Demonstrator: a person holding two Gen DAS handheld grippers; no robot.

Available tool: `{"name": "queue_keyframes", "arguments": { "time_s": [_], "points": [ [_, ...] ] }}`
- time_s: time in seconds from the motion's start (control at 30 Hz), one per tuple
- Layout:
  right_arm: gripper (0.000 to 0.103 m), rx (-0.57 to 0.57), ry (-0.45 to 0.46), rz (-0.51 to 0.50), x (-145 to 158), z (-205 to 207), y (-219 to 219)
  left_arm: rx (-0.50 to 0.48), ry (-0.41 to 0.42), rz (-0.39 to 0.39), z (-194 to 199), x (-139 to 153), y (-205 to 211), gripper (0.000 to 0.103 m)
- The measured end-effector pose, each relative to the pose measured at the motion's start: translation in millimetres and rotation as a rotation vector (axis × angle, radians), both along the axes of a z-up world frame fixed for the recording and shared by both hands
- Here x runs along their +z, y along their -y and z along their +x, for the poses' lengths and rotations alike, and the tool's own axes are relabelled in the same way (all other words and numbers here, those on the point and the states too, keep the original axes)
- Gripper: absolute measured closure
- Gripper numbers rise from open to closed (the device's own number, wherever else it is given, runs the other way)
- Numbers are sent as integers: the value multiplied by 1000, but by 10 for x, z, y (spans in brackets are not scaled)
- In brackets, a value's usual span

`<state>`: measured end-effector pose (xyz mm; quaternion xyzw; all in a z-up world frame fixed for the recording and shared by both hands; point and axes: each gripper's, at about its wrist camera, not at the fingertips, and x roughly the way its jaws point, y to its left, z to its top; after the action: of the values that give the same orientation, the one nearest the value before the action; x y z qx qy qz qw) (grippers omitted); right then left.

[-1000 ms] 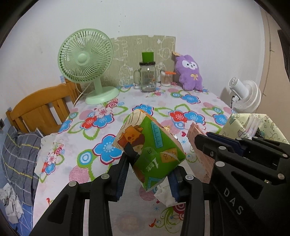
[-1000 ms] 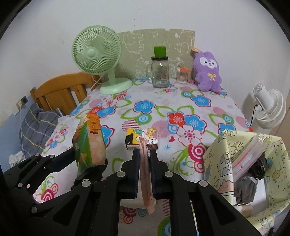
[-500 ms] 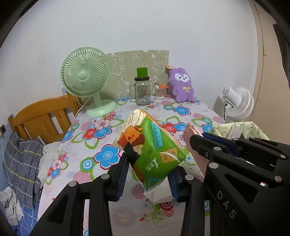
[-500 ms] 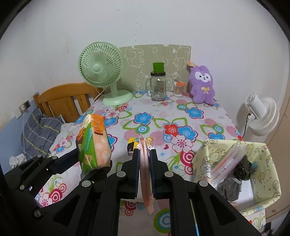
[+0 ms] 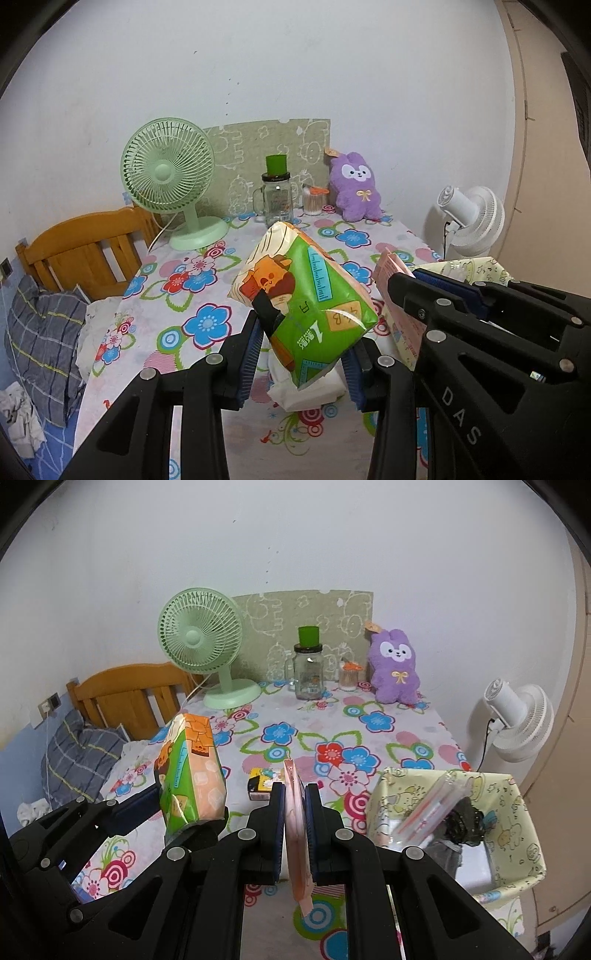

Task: Organize soft objects
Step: 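Lift both packs and carry them toward the patterned box, then lower the green tissue pack and pink wipes packet into the box and open both tools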

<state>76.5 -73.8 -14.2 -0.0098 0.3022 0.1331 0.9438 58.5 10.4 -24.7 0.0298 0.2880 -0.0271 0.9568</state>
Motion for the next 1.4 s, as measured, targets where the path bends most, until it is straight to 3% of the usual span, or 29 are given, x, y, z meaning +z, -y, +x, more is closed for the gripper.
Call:
{"name": "queue_keyframes", "arguments": {
  "time_s": [0.73, 1.4],
  "points": [
    [90, -81, 24, -15, 95, 83, 611, -87, 16, -21, 173, 47, 597, 62],
    [90, -190, 5, -5, -2, 273, 1181, -196, -14, -33, 459, -62, 1143, 62]
  ]
}}
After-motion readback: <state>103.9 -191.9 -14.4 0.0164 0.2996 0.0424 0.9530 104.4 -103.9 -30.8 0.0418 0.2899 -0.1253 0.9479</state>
